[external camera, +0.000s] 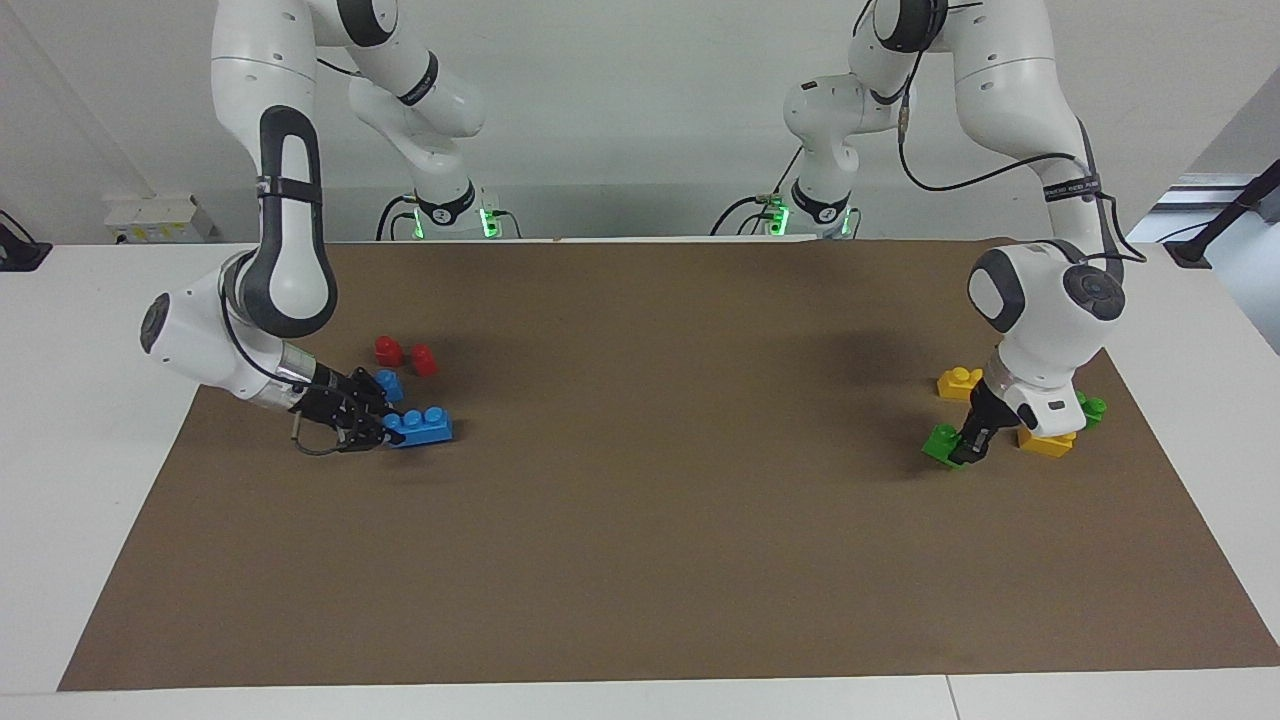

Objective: Remove green block with left arm and hold with right
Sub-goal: 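Release the green brick with the left gripper while the right gripper releases blue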

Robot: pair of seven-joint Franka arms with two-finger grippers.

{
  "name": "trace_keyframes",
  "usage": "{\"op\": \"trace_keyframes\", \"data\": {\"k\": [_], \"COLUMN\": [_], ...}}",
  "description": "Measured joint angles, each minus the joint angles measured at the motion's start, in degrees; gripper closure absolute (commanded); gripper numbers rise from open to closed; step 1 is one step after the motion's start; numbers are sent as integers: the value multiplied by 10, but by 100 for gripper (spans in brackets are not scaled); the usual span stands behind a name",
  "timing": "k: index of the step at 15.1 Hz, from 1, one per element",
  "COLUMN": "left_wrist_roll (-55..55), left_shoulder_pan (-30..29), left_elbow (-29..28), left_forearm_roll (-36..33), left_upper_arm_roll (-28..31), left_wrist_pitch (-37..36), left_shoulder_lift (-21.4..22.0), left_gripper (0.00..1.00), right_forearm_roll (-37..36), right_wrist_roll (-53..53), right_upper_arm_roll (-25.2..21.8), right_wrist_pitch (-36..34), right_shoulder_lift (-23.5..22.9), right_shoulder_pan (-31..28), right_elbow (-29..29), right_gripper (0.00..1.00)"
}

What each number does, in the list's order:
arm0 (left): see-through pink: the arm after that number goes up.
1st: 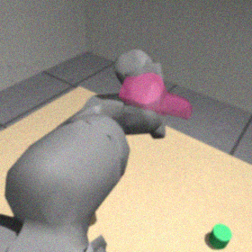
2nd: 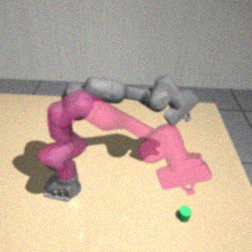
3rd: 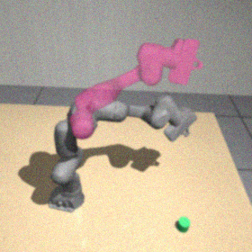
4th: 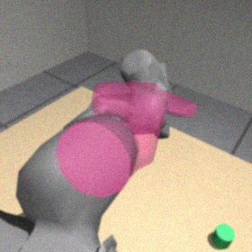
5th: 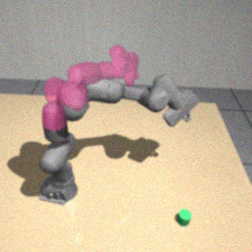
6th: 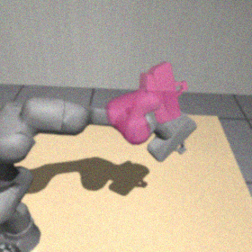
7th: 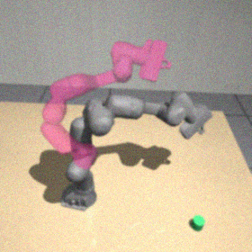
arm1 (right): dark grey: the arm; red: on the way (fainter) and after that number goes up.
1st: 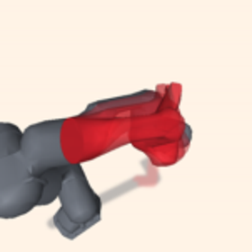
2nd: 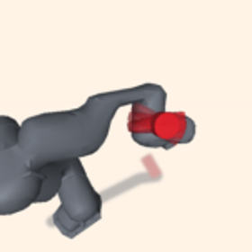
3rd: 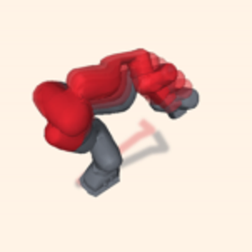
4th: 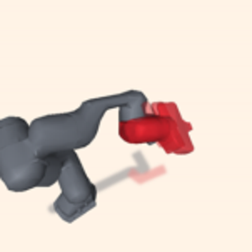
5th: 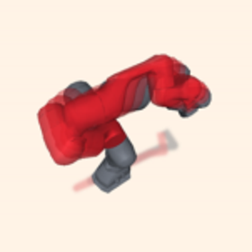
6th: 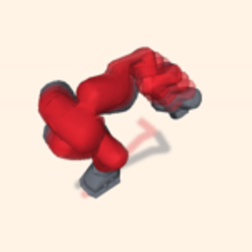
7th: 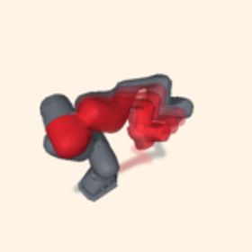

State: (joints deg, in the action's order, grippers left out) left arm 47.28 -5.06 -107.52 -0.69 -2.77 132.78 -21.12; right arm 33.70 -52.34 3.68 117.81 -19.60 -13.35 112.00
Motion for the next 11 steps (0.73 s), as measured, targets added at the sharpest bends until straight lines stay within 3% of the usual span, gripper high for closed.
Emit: {"op": "trace_keyframes", "data": {"k": [5,6,7,8,11], "left_wrist_roll": [-1,-1,-2,-2,-3], "left_shoulder_pan": [-8,-8,-8,-8,-7], "left_elbow": [11,11,11,11,11], "left_forearm_roll": [-23,-24,-25,-25,-25], "left_upper_arm_roll": [0,0,0,0,-2], "left_wrist_pitch": [7,10,13,16,25], "left_shoulder_lift": [-13,-14,-15,-16,-20], "left_gripper": [100,35,0,0,0], "right_forearm_roll": [0,0,0,0,0], "right_wrist_roll": [0,0,0,0,0], "right_upper_arm_roll": [3,4,5,5,5], "right_wrist_pitch": [8,13,17,18,19], "right_shoulder_lift": [3,3,3,3,4], "right_shoulder_pan": [3,3,3,3,3], "right_elbow": [7,9,11,13,13], "right_gripper": [97,55,38,25,13]}}
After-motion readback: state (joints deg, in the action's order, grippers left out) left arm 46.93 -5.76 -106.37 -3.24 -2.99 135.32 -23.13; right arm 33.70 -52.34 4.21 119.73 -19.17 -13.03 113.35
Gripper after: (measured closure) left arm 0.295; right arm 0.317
